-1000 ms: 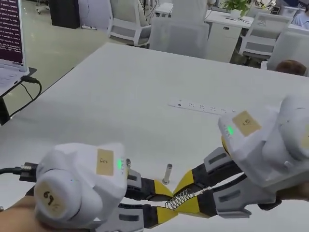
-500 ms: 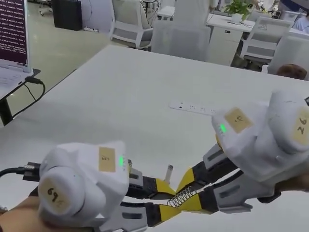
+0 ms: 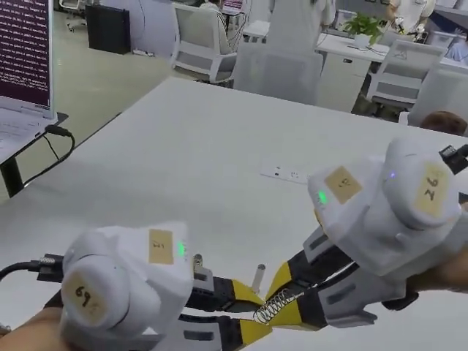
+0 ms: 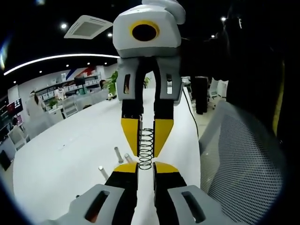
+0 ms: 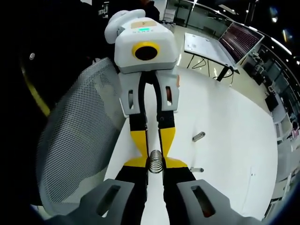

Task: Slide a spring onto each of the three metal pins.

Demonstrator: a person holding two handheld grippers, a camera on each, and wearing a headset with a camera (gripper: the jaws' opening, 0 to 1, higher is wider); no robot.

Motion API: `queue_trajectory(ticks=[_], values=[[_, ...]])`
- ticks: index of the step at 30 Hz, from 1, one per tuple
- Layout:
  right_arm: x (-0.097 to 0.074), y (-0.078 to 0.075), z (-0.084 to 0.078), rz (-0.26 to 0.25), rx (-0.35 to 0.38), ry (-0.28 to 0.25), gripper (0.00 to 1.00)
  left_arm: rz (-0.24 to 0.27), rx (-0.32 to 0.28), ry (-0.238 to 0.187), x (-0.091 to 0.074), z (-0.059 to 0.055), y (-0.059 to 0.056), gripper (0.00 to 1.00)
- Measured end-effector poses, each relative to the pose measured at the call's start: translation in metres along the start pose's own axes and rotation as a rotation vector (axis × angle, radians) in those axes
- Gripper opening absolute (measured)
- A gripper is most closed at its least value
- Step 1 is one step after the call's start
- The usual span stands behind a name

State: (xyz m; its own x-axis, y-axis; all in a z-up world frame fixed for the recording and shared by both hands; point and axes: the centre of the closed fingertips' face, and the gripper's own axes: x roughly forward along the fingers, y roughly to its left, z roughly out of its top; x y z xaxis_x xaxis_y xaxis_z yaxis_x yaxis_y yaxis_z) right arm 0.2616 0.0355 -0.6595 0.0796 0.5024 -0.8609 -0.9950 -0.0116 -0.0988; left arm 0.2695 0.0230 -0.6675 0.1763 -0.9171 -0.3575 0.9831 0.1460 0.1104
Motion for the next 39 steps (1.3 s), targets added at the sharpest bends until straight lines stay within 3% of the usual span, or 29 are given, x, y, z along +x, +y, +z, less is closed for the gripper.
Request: queue_trajectory(ticks=[8,11,16,19,21,24,26,29,32,39], values=[[-0.004,-0.008,-0.001,-0.021,0.019,0.002,0.08,0.015,-0.075,-0.001,-0.012,-0.015,0.007,0.11],[-0.006,-0.011,-0.001,-0.033,0.022,-0.001,0.08,0.038,-0.101,-0.006,-0.019,-0.02,0.012,0.18],[-0.009,-0.019,-0.008,-0.06,0.043,0.01,0.08,0.086,-0.119,0.006,-0.032,-0.03,0.02,0.21],[-0.012,-0.023,-0.012,-0.07,0.052,0.017,0.08,0.134,-0.14,0.007,-0.042,-0.033,0.027,0.28],[-0.015,-0.028,-0.014,-0.076,0.063,0.019,0.08,0.164,-0.187,-0.006,-0.051,-0.035,0.03,0.32],[-0.017,-0.035,-0.016,-0.082,0.082,0.016,0.08,0.198,-0.208,-0.006,-0.061,-0.039,0.031,0.35],[-0.017,-0.039,-0.017,-0.086,0.089,0.019,0.08,0.22,-0.22,0.012,-0.065,-0.043,0.03,0.4],[-0.017,-0.042,-0.017,-0.086,0.095,0.016,0.08,0.234,-0.214,0.012,-0.07,-0.044,0.028,0.44],[-0.016,-0.049,-0.02,-0.087,0.099,0.024,0.08,0.241,-0.251,0.007,-0.071,-0.047,0.025,0.49],[-0.017,-0.067,-0.027,-0.101,0.116,0.039,0.08,0.242,-0.272,-0.028,-0.074,-0.037,0.017,0.55]])
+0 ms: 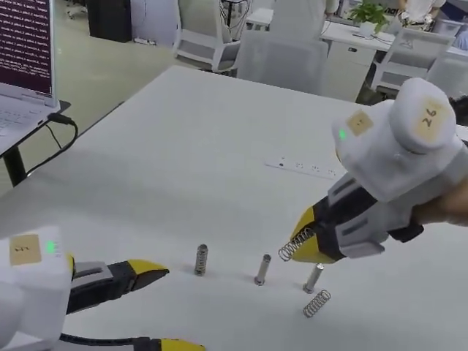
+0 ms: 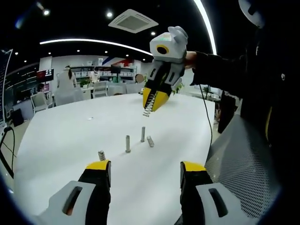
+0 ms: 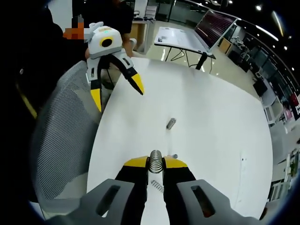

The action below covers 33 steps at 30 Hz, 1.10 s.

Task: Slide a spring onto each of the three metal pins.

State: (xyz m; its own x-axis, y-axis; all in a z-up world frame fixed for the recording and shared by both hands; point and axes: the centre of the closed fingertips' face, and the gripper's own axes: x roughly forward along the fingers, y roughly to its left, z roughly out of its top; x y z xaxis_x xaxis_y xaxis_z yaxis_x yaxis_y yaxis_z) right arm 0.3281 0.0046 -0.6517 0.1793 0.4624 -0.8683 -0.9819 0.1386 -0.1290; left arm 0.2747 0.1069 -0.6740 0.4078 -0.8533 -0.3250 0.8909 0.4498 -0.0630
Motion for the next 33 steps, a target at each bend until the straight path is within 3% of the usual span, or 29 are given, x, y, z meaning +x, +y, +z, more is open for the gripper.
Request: queue_trajectory(ticks=[5,9,13,21,23,33], values=[[0.008,-0.012,-0.005,-0.004,0.003,0.038,0.08,0.003,0.008,0.003,0.001,-0.002,-0.003,0.58],[0.016,-0.017,-0.007,0.014,0.003,0.06,0.08,0.002,0.004,-0.015,-0.001,0.004,-0.008,0.6],[0.025,-0.026,-0.009,0.031,0.001,0.096,0.08,-0.005,0.004,-0.006,-0.001,0.002,-0.013,0.62],[0.044,-0.033,-0.013,0.075,-0.003,0.157,0.08,-0.006,-0.008,-0.014,-0.001,0.002,-0.012,0.63],[0.048,-0.036,-0.02,0.074,-0.02,0.199,0.08,-0.007,-0.007,-0.008,0.0,0.0,-0.012,0.63],[0.064,-0.04,-0.028,0.112,-0.006,0.238,0.08,-0.007,-0.007,-0.008,0.0,-0.001,-0.012,0.65]])
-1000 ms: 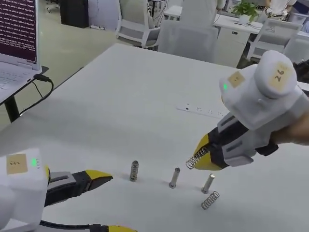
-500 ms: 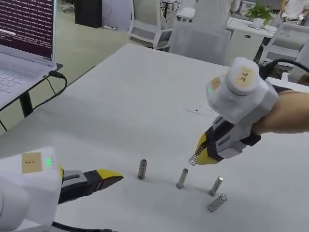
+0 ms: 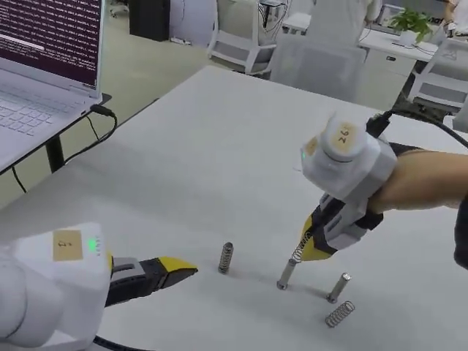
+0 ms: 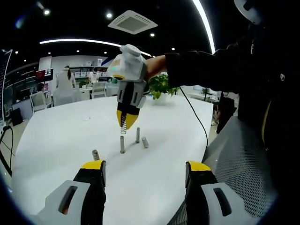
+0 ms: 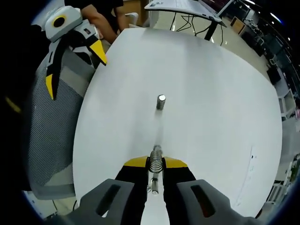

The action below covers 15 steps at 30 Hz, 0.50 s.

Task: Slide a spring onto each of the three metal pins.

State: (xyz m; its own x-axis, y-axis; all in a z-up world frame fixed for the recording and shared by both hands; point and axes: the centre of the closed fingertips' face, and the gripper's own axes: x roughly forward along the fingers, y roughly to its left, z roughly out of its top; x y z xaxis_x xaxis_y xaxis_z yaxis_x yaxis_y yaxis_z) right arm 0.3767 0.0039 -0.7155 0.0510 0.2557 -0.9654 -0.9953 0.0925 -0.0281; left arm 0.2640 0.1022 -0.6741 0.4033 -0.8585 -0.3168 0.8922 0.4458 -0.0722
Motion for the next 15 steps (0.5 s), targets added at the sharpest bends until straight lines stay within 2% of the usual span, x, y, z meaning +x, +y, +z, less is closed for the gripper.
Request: queue_trajectory(ticks=[15], values=[[0.0107,-0.0021,-0.0013,0.027,0.0,0.034,0.09,-0.003,0.001,-0.008,-0.0003,0.0014,-0.0016,0.63]])
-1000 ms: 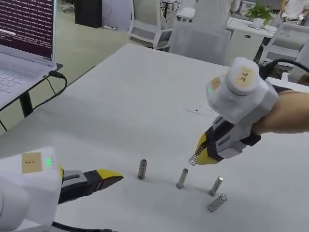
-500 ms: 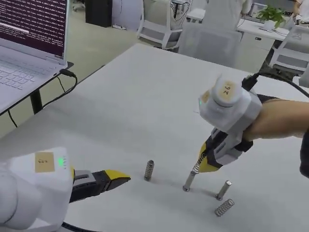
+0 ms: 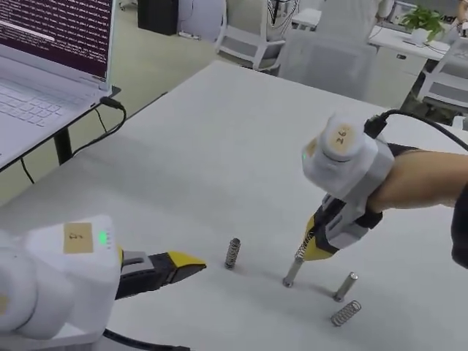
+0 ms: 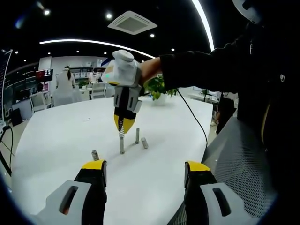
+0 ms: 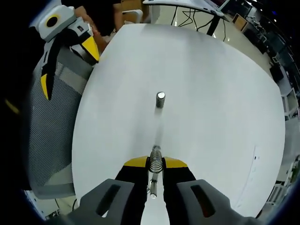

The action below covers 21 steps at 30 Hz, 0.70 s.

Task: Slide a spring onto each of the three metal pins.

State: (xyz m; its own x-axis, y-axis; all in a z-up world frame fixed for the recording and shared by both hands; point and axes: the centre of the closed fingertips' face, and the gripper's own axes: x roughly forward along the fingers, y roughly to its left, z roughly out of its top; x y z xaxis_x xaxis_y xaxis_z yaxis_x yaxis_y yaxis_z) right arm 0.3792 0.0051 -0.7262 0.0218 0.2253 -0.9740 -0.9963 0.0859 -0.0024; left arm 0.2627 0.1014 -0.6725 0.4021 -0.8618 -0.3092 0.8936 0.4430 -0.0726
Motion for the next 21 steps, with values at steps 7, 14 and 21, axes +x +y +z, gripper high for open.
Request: queue_trajectory(ticks=[7,14,21], values=[[0.005,-0.004,-0.002,0.003,-0.001,0.017,0.09,0.005,0.005,-0.001,0.0,0.001,0.0,0.63],[0.018,-0.002,-0.004,0.011,-0.001,0.041,0.09,0.003,0.004,-0.001,-0.001,0.0,0.0,0.62],[0.033,-0.002,-0.008,0.016,0.014,0.06,0.09,0.005,0.006,-0.001,-0.001,0.0,0.001,0.62]])
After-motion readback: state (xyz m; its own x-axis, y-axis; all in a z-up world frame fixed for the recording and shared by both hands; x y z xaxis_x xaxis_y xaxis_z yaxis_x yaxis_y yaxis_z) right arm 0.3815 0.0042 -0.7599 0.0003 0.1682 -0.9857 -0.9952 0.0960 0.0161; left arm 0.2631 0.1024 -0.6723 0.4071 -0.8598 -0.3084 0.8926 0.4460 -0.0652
